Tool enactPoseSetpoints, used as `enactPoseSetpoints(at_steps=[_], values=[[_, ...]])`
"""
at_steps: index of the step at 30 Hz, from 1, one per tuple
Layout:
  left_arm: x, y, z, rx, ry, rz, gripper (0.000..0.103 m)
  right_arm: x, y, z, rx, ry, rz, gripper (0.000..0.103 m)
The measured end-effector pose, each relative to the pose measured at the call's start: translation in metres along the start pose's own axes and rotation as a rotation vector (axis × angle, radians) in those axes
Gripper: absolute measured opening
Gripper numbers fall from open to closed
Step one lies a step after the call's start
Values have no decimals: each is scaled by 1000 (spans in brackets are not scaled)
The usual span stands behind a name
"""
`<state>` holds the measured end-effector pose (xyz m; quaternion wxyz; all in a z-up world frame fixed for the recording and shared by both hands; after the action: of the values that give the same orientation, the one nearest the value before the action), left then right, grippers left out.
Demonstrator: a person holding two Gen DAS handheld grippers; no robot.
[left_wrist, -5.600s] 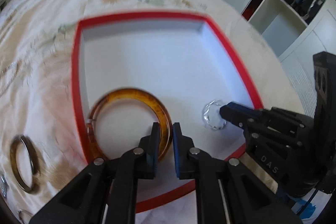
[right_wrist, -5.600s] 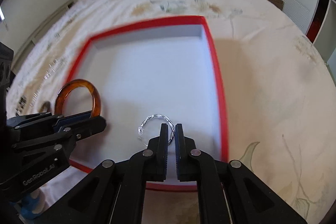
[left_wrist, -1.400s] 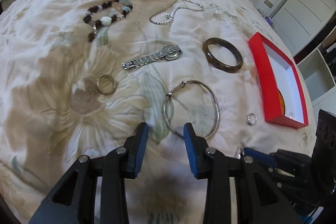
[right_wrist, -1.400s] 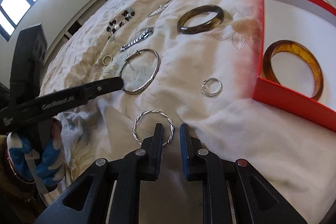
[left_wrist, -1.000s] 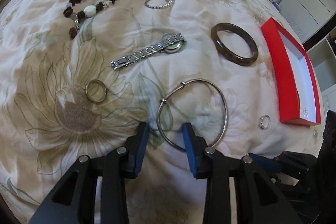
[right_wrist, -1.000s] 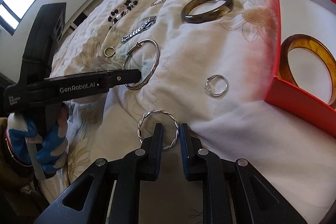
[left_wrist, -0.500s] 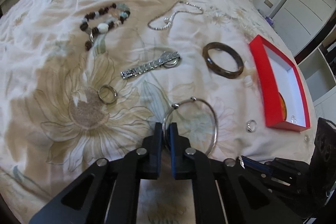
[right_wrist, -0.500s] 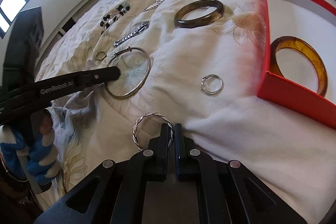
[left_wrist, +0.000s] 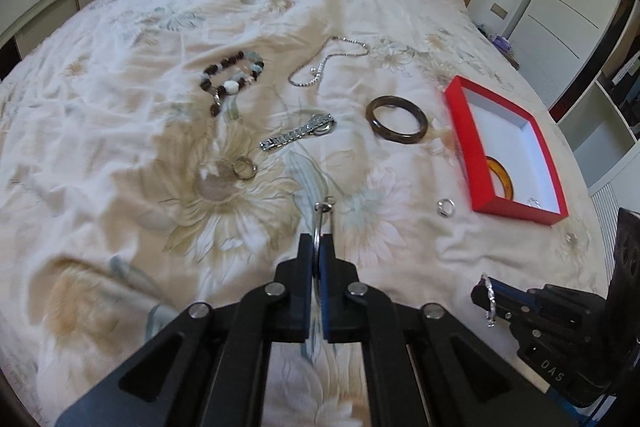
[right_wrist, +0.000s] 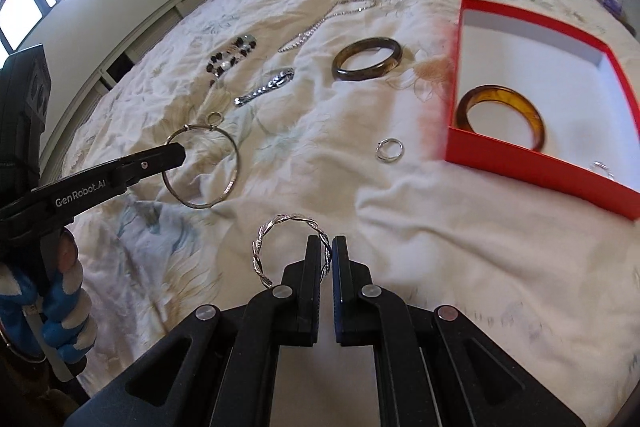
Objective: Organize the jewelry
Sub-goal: 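Lift and carry both held bangles into the red box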
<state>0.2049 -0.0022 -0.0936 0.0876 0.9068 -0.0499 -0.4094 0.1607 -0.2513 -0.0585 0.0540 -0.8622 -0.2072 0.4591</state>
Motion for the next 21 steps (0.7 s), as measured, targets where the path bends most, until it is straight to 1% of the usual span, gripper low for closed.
enactPoseSetpoints(at_steps=[6, 12, 17, 21], values=[[-39, 6, 9, 25, 34, 2, 2, -40, -14, 10, -9, 49, 20, 5], [-70, 18, 16, 53, 67, 16, 2, -80, -24, 16, -21, 115, 41, 5], [-86, 32, 17, 85, 88, 30, 2, -99, -24, 18, -15, 157, 56, 5], [-93, 50, 15, 120, 99, 49, 2, -111, -16, 16, -1, 188, 74, 5]])
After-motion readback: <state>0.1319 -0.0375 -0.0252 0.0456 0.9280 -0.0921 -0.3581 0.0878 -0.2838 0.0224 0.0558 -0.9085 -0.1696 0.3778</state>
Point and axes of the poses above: each gripper's, at about its wrist camera, not at the fingertips, and x roughly the way its jaws point, y to its right, z to its underside, the point moved 3 cm from there along x, roughly the way its jaws point, and after that the axes turned 9 degrees about y, right-handed, at the moved point
